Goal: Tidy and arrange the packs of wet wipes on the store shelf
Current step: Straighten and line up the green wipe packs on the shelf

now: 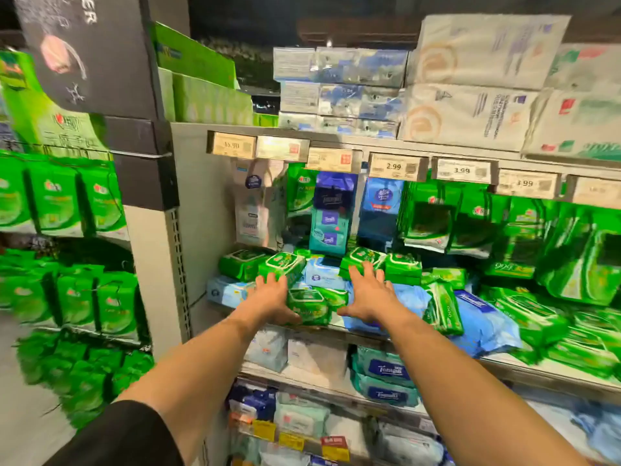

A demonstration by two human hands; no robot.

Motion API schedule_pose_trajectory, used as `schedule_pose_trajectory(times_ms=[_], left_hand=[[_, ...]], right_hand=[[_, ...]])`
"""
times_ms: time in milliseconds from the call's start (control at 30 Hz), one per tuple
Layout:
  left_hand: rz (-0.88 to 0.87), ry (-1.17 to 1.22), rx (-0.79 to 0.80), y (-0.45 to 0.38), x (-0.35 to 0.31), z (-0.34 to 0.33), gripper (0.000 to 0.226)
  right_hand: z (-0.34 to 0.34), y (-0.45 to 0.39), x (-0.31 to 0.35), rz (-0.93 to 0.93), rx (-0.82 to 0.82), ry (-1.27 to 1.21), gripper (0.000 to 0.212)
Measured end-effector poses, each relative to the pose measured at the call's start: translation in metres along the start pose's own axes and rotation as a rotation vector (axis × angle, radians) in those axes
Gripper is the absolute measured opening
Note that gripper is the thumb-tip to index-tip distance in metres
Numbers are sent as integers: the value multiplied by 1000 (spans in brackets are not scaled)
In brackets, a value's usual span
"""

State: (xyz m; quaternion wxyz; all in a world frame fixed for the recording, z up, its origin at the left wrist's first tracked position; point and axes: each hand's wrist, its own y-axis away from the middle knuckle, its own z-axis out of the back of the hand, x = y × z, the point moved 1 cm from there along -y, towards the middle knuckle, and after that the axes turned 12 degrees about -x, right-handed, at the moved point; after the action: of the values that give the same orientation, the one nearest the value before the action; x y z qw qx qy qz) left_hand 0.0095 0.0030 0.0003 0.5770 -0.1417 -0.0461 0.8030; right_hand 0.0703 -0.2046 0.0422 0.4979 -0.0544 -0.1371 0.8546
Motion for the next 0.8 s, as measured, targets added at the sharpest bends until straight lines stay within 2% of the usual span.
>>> schedule_pose_trajectory(times_ms=[133, 300, 533, 700, 800], left_hand=[[-45, 30, 44, -13, -11, -9, 133], [-138, 67, 110, -28, -29, -17, 140], [-158, 20, 174, -40, -38, -32, 134], [-107, -24, 230, -40, -33, -36, 109], [-95, 38, 219, -41, -32, -39, 95]], right_hand=[[4, -18, -3, -83, 1, 36, 112], [2, -41, -27, -158, 22, 24, 109], [2, -58, -39, -191, 86, -34, 98], [-2, -63, -37, -164, 190, -71, 93], [-6, -64, -33, -161, 204, -61, 89]])
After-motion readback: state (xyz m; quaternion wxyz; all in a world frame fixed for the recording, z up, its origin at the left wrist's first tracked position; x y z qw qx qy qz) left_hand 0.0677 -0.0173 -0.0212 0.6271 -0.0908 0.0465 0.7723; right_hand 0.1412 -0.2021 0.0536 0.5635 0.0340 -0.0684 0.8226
